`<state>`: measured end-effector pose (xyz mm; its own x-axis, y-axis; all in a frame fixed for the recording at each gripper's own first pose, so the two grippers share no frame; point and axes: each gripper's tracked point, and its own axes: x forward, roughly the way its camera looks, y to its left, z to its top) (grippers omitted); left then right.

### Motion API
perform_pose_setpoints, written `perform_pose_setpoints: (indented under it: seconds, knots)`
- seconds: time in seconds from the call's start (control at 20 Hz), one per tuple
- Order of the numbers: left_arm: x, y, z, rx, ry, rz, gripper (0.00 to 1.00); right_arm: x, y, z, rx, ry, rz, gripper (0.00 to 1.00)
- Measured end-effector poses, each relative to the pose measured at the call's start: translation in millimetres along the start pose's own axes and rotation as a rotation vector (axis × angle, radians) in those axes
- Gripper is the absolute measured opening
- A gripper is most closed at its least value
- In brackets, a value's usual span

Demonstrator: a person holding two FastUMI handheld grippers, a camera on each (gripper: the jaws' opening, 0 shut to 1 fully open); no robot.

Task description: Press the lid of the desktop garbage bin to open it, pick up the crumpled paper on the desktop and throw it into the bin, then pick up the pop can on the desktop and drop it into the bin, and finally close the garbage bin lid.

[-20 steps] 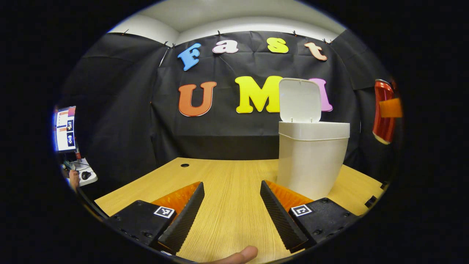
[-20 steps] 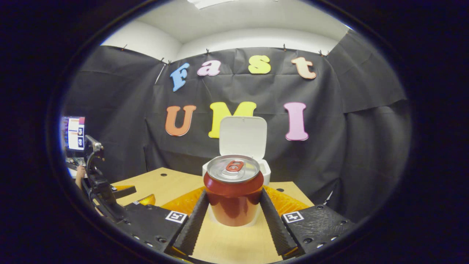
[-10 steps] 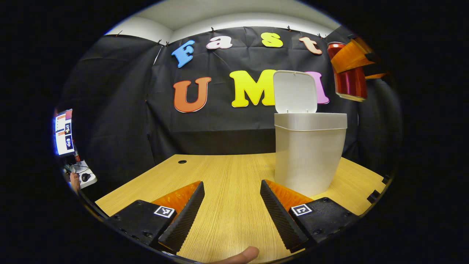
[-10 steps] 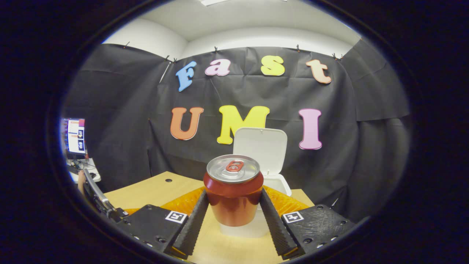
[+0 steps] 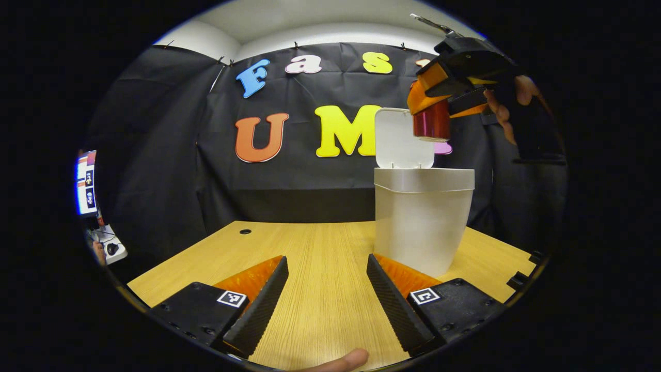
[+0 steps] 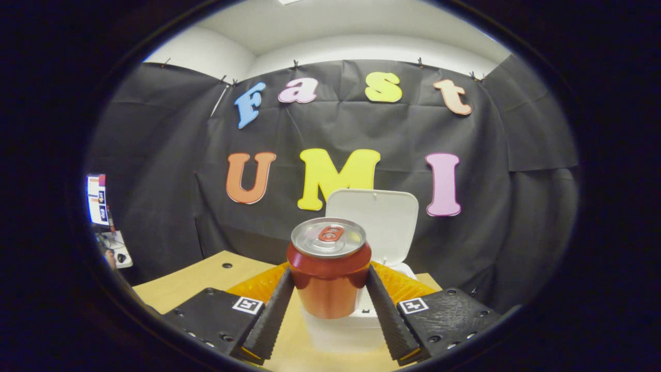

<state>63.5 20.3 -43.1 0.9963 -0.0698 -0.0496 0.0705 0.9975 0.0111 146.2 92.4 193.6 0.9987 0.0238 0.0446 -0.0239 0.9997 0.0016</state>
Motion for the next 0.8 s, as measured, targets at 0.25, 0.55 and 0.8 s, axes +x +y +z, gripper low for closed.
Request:
perform_pose_setpoints:
  seconds: [0.25, 0.55, 0.8]
  knots:
    - [1.6, -1.8, -0.5, -0.020, -0.002, -0.023, 0.99, 44.5, -7.1, -9.6, 0.021, 0.037, -0.072, 0.80]
    - [-1.8, -16.7, 3.3, -0.076, -0.024, -0.109, 0.99, 84.3, -21.7, -27.8, -0.024, 0.072, -0.122, 0.81]
    - [-4.1, -24.4, 6.3, -0.051, -0.049, -0.144, 0.99, 97.7, -28.2, -43.9, 0.024, 0.119, -0.106, 0.82]
